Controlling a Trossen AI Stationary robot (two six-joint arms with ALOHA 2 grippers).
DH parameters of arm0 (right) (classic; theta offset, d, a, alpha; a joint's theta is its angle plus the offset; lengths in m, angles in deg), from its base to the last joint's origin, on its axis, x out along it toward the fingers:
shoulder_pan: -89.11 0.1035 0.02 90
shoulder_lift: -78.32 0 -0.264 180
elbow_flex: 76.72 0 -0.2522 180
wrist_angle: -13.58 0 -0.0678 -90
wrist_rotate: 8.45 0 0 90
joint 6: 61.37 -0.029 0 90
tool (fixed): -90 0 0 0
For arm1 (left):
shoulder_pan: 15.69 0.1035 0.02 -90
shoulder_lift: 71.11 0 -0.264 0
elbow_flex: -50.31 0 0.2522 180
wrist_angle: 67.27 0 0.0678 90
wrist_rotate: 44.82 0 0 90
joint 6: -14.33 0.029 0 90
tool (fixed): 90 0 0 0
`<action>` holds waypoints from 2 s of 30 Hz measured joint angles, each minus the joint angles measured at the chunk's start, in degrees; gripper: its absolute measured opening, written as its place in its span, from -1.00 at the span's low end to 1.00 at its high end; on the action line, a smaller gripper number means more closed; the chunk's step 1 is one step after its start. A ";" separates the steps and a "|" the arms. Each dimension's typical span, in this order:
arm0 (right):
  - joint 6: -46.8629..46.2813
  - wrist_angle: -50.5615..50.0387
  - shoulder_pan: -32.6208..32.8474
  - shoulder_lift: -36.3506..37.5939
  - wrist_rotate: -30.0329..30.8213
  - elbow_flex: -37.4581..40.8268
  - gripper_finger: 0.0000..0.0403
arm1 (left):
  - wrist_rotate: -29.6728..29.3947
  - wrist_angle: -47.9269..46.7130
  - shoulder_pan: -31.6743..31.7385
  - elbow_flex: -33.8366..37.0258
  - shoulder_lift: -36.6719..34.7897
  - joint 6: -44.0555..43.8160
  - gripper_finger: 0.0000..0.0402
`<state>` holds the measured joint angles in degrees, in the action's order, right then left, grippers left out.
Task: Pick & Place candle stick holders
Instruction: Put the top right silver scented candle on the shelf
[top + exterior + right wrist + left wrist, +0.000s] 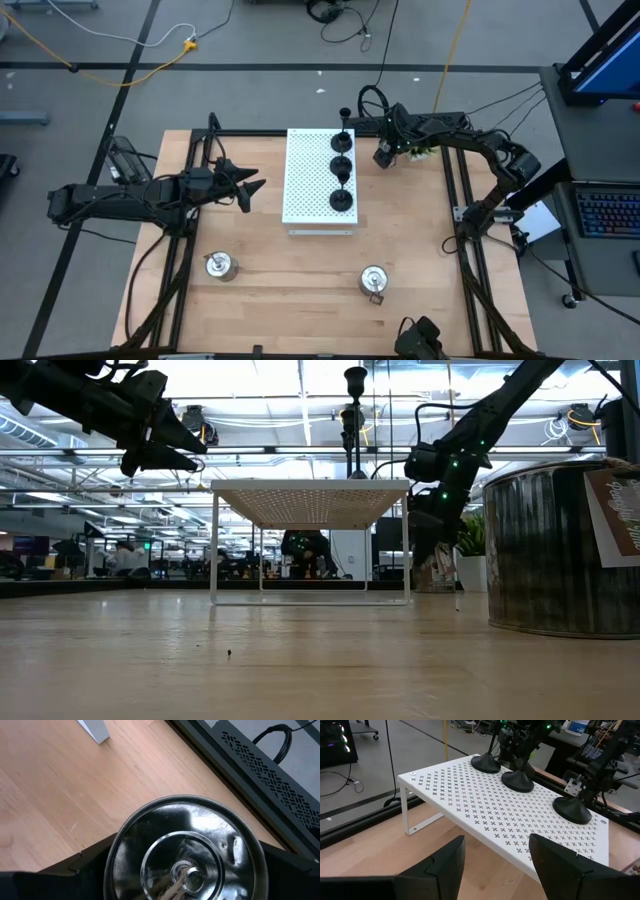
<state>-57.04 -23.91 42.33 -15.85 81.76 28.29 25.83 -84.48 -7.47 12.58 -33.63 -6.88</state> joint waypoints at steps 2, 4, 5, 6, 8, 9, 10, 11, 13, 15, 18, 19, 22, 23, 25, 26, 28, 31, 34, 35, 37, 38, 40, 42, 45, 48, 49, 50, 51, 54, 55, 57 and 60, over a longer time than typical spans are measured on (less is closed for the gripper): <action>-0.62 -0.04 0.00 0.00 0.00 0.00 0.71 | 0.00 0.01 0.01 0.00 0.01 0.00 0.12; -0.66 -0.04 0.03 0.00 0.00 0.00 0.71 | 0.00 -0.01 0.00 0.00 0.02 0.06 0.12; -0.66 -0.04 0.05 0.00 0.00 0.00 0.71 | 0.00 -0.04 -0.01 0.00 0.02 0.14 0.12; -0.66 -0.04 0.20 0.00 0.00 0.00 0.71 | 0.00 -0.04 -0.01 0.00 0.00 0.28 0.12; -0.67 -0.04 0.62 0.00 0.08 -0.02 0.71 | 0.00 -0.08 -0.01 0.00 0.00 0.52 0.12; -0.69 -0.04 0.92 0.00 0.24 -0.02 0.71 | -0.02 -0.21 0.00 0.00 0.01 0.52 0.12; -0.68 -0.04 1.26 0.00 0.40 -0.02 0.71 | -0.02 -0.38 0.00 0.00 0.00 0.52 0.12; -0.66 -0.04 1.63 0.00 0.44 -0.04 0.71 | -0.02 -0.53 0.00 0.00 0.02 0.52 0.12; -0.66 -0.03 2.40 0.00 0.39 -0.04 0.71 | -0.02 -0.93 -0.01 0.00 0.00 0.33 0.12; -0.67 -0.04 3.14 0.00 0.31 -0.04 0.71 | -0.02 -1.17 0.01 0.00 0.02 0.09 0.12; -0.73 -0.06 4.08 0.02 0.09 -0.04 0.71 | -0.02 -1.13 0.01 0.00 0.00 0.07 0.12; -0.95 -0.12 4.25 0.14 0.11 -0.04 0.71 | -0.02 -1.12 0.00 0.00 0.02 0.08 0.12; -2.19 -0.93 4.83 0.86 0.07 0.05 0.71 | -0.02 -1.11 0.01 0.00 0.00 0.07 0.12; -2.61 -1.22 4.94 1.32 0.04 0.12 0.71 | -0.02 -1.11 -0.01 0.00 0.02 0.05 0.12; -3.37 -2.16 5.16 2.66 0.09 0.11 0.71 | -0.02 -1.11 0.00 0.00 0.00 0.04 0.12; -3.75 -2.77 5.29 3.31 0.15 0.11 0.71 | -0.02 -1.10 0.01 0.00 0.00 0.04 0.12; -4.58 -4.38 5.65 4.69 0.30 0.11 0.71 | -0.02 -1.07 -0.01 0.00 0.02 0.01 0.12; -5.39 -6.79 6.85 6.84 1.70 0.11 0.71 | -0.02 -0.98 0.01 0.00 0.02 -0.11 0.12; -6.44 -8.93 8.55 9.18 1.66 0.07 0.71 | -0.02 -0.67 0.01 0.00 0.00 -0.34 0.12; -7.08 -9.74 9.23 9.75 1.66 0.07 0.71 | -0.02 -0.61 0.00 0.00 0.01 -0.34 0.12; -8.47 -11.21 10.58 10.97 1.90 0.07 0.71 | -0.02 -0.17 0.01 -0.02 0.02 -0.33 0.12; -9.19 -11.81 11.45 11.69 2.64 0.07 0.71 | -0.02 0.11 0.01 -0.02 0.00 -0.38 0.12; -10.42 -12.89 13.09 13.09 4.07 0.04 0.71 | -0.01 0.51 0.01 -0.02 0.02 -0.46 0.12; -11.72 -14.49 14.88 14.14 5.21 0.04 0.71 | 0.14 0.64 -0.01 -0.02 0.00 -0.46 0.12; -14.48 -16.71 17.49 16.14 6.00 0.04 0.71 | 0.41 0.64 -0.04 -0.02 0.02 -0.59 0.12; -18.10 -18.96 20.06 18.03 6.01 0.00 0.71 | 1.33 0.66 -0.05 -0.02 0.02 -1.74 0.12; -19.29 -19.92 20.92 18.59 5.99 0.01 0.71 | 1.50 0.64 -0.08 -0.02 0.02 -2.24 0.12; -20.42 -20.79 21.86 19.17 6.01 0.02 0.71 | 1.51 0.66 -0.08 -0.02 0.00 -3.20 0.12; -21.54 -21.35 22.73 19.77 5.99 0.02 0.71 | 1.51 0.66 -0.06 -0.02 0.00 -4.28 0.12; -24.88 -23.30 25.44 21.15 5.99 0.00 0.71 | 1.63 0.66 -0.07 -0.02 0.02 -7.59 0.12; -25.99 -24.20 26.44 21.45 6.01 0.00 0.71 | 2.05 0.66 -0.06 -0.02 0.00 -8.76 0.12; -27.98 -25.01 28.36 21.90 5.99 0.00 0.71 | 3.93 0.66 -0.05 -0.02 0.02 -10.12 0.12; -30.39 -25.94 30.90 22.39 5.95 0.00 0.71 | 8.35 0.68 -0.08 -0.02 0.02 -10.62 0.12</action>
<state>-87.43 -49.85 73.23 6.54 87.71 28.29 34.17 -83.80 -7.54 12.56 -33.61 -17.50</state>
